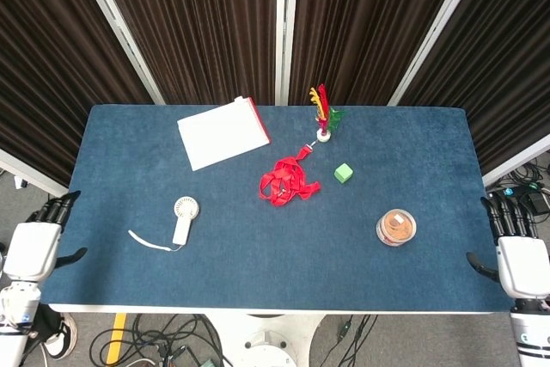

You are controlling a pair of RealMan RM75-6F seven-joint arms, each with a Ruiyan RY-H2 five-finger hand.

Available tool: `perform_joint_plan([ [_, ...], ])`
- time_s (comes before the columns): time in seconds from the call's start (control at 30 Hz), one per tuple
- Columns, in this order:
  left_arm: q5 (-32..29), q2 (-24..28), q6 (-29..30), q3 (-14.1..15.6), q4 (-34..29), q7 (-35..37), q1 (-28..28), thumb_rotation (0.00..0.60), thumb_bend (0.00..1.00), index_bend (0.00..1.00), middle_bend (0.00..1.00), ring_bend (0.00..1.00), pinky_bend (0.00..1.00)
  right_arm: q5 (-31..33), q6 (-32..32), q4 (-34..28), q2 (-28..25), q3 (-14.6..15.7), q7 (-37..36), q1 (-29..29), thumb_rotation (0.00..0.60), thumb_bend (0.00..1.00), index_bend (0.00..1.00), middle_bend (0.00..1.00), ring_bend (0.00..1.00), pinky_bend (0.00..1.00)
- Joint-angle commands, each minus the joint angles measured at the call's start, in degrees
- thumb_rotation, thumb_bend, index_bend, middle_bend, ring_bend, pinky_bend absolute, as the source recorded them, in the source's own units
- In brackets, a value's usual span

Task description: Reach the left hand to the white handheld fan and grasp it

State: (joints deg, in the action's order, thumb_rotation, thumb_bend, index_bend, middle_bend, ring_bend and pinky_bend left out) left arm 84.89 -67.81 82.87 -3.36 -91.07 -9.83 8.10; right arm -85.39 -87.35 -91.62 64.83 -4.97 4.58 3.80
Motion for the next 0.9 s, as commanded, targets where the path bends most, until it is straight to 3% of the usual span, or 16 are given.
perform_joint_plan([
  [0.03,1.2,-1.2,-0.6,0.4,0.5,-0.9,0.8,0.6,0.22,0.08,0.42,0.53,0.6,0.2,-0.4,-0.1,0.0,-0.4,-0.1,-0.1,0.6,0.08,0.0,0.0,0.0,0.0],
  [0.1,3.0,-2.2,-2.3,1.5,0.9,-1.2,1.9,0.6,0.29,0.1,0.59,0.69,0.68,0.2,-0.5,-0.4,-0.1,-0.5,0.3,0.0,0.6,0.08,0.0,0.0,0.0,0.0],
  [0.23,5.6,-3.9,-6.5,3.2,1.0,-0.2,4.4,0.6,0.39,0.15,0.77,0.81,0.76,0.0,-0.2,-1.2,-0.2,-0.4,1.0,0.1,0.6,0.08,0.0,0.0,0.0,0.0],
  [0.6,1.3,-8.4,-20.9,3.2,-0.6,-4.5,11.9,0.6,0.42,0.16,0.8,0.83,0.78,1.4,-0.4,-2.8,-1.3,-1.5,1.4,0.1,0.6,0.08,0.0,0.0,0.0,0.0],
  [0.9,-3.2,-12.8,-25.9,2.8,1.3,-8.1,14.9,0.6,0.42,0.16,0.8,0.83,0.78,3.3,0.7,-2.2,-1.6,-2.3,0.7,0.5,0.6,0.08,0.0,0.0,0.0,0.0],
])
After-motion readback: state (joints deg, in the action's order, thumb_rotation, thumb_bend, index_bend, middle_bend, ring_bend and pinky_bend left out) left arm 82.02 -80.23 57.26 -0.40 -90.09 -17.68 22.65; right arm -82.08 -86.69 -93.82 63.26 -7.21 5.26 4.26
